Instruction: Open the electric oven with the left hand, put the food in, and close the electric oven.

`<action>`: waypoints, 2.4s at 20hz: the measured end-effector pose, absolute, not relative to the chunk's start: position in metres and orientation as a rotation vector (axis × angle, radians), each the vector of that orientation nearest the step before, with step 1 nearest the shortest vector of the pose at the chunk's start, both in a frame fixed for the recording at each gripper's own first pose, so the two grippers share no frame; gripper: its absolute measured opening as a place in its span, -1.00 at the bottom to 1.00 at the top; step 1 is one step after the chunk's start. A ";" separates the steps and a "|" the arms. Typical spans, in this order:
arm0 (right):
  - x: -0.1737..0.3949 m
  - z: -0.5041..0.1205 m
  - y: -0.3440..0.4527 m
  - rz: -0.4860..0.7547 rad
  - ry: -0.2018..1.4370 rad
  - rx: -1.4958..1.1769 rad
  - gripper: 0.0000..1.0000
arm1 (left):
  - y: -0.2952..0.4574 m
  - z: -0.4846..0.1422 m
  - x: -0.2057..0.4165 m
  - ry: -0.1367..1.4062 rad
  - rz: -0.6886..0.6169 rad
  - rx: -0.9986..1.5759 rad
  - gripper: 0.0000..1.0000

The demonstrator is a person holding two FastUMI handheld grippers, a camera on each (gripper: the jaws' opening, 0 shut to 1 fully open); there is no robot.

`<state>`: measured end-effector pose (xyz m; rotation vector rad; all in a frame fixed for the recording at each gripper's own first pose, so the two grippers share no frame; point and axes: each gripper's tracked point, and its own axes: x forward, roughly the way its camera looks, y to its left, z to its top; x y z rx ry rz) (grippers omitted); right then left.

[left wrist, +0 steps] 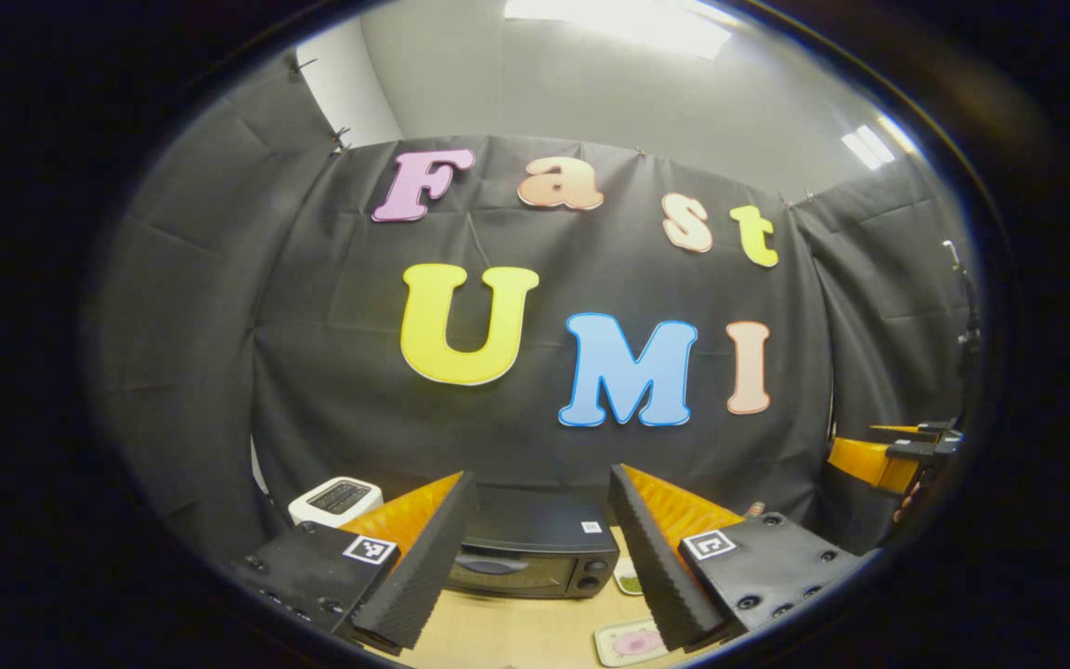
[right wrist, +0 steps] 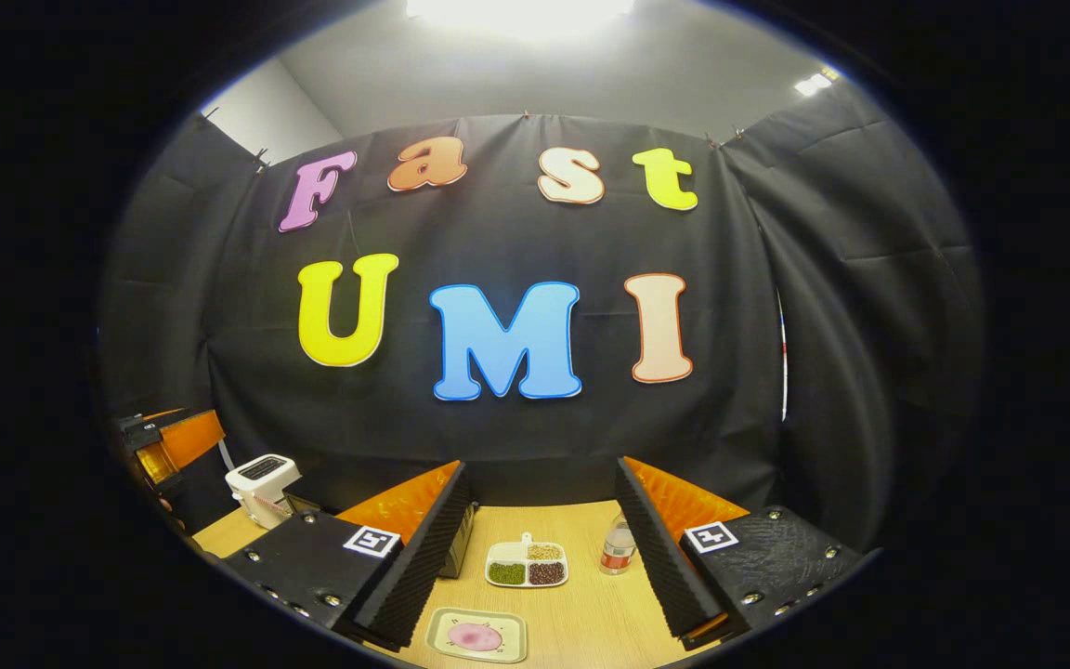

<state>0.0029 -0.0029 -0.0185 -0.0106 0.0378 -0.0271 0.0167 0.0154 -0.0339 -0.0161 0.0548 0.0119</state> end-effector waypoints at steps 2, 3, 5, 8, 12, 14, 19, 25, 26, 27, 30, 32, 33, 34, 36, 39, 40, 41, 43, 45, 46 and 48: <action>0.003 -0.022 0.002 -0.012 0.047 -0.003 0.92 | 0.014 -0.046 0.025 0.072 -0.019 -0.019 0.99; 0.003 -0.025 0.007 0.004 0.055 0.004 0.92 | 0.015 -0.055 0.029 0.087 -0.027 -0.020 0.99; 0.003 -0.028 0.008 0.006 0.064 0.000 0.92 | 0.025 -0.073 0.042 0.118 -0.015 -0.026 0.92; 0.005 -0.034 0.012 0.001 0.078 -0.011 0.92 | 0.039 -0.105 0.068 0.170 -0.002 -0.015 0.86; 0.006 -0.039 0.015 -0.007 0.093 -0.050 0.92 | 0.049 -0.158 0.104 0.267 -0.021 0.015 0.99; 0.004 -0.043 0.012 -0.020 0.104 -0.058 0.92 | 0.051 -0.188 0.122 0.330 -0.036 0.010 0.99; 0.000 -0.053 -0.001 -0.073 0.136 -0.057 0.92 | 0.057 -0.247 0.164 0.433 -0.052 0.012 0.87; -0.005 -0.055 -0.017 -0.129 0.149 -0.064 0.92 | 0.069 -0.292 0.183 0.504 -0.035 0.025 0.99; -0.006 -0.055 -0.019 -0.135 0.150 -0.063 0.92 | 0.071 -0.298 0.185 0.514 -0.032 0.026 1.00; -0.007 -0.055 -0.021 -0.140 0.151 -0.062 0.92 | 0.072 -0.303 0.189 0.522 -0.033 0.023 0.94; -0.008 -0.055 -0.023 -0.146 0.156 -0.062 0.92 | 0.074 -0.310 0.196 0.524 -0.028 0.022 0.94; -0.008 -0.055 -0.024 -0.146 0.155 -0.061 0.92 | 0.076 -0.312 0.196 0.527 -0.020 0.044 0.99; -0.007 -0.054 -0.023 -0.144 0.155 -0.060 0.92 | 0.075 -0.314 0.195 0.531 -0.020 0.068 1.00; -0.007 -0.054 -0.022 -0.140 0.154 -0.059 0.92 | 0.075 -0.315 0.193 0.530 -0.025 0.103 0.99; -0.006 -0.054 -0.019 -0.130 0.153 -0.056 0.92 | 0.073 -0.315 0.193 0.532 -0.018 0.084 0.99; -0.008 -0.050 -0.016 -0.114 0.145 -0.059 0.92 | 0.074 -0.314 0.184 0.539 -0.020 0.104 0.99; -0.008 -0.049 -0.016 -0.112 0.143 -0.064 0.92 | 0.074 -0.315 0.180 0.539 -0.015 0.107 0.99; -0.008 -0.049 -0.016 -0.110 0.143 -0.068 0.92 | 0.073 -0.315 0.175 0.539 -0.011 0.105 0.99; -0.010 -0.049 -0.016 -0.103 0.145 -0.070 0.82 | 0.069 -0.320 0.162 0.553 -0.014 0.106 0.99; -0.010 -0.047 -0.015 -0.094 0.142 -0.072 0.92 | 0.070 -0.323 0.154 0.551 -0.007 0.116 0.84; -0.010 -0.047 -0.015 -0.091 0.141 -0.074 0.82 | 0.069 -0.324 0.148 0.553 -0.001 0.107 0.91; -0.011 -0.046 -0.014 -0.085 0.139 -0.074 0.92 | 0.068 -0.328 0.137 0.557 0.003 0.113 0.92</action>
